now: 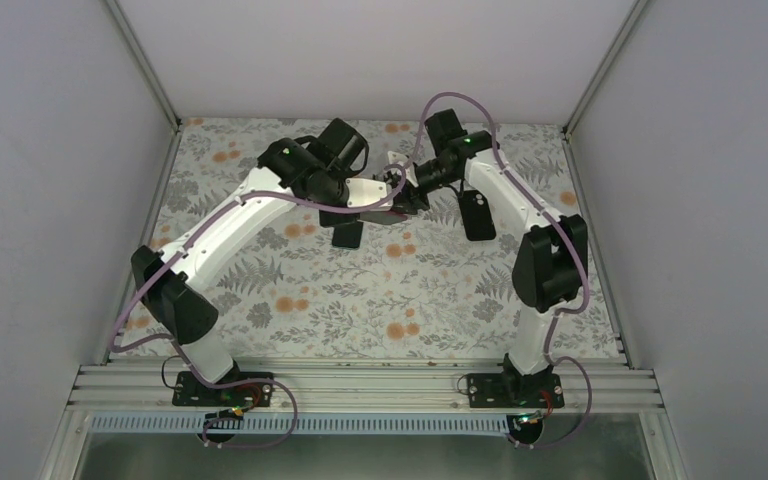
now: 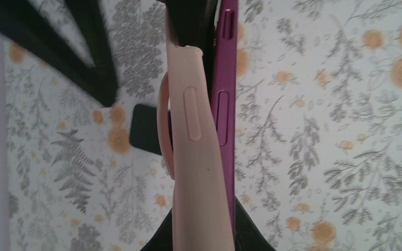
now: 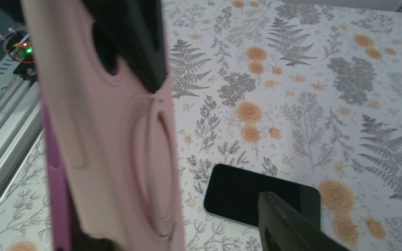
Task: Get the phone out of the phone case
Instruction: Remove the phone case from the phone.
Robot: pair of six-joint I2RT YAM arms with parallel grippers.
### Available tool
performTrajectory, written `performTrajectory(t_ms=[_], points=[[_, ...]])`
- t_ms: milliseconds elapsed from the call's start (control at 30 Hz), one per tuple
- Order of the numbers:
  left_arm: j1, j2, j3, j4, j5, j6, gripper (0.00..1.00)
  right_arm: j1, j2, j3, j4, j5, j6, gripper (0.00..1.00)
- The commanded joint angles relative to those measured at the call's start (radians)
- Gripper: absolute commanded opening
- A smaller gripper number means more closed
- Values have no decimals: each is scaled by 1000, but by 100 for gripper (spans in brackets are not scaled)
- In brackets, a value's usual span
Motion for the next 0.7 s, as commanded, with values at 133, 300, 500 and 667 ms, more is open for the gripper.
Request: performTrajectory(t_ms=[133,300,500,667], points=[[18,18,-31,1111,-129,-15,2,213,-12,37,-292,-463,27,33],[37,-8,-56,1110,-123,-12,4,210,-38,30,-292,-452,33,15],[55,-38,-80,1094,-94,-13,20,184,-62,41,-283,-448,57,3],[61,-51,-99,1066,-73,-6,55,163,-69,51,-265,-451,98,3]])
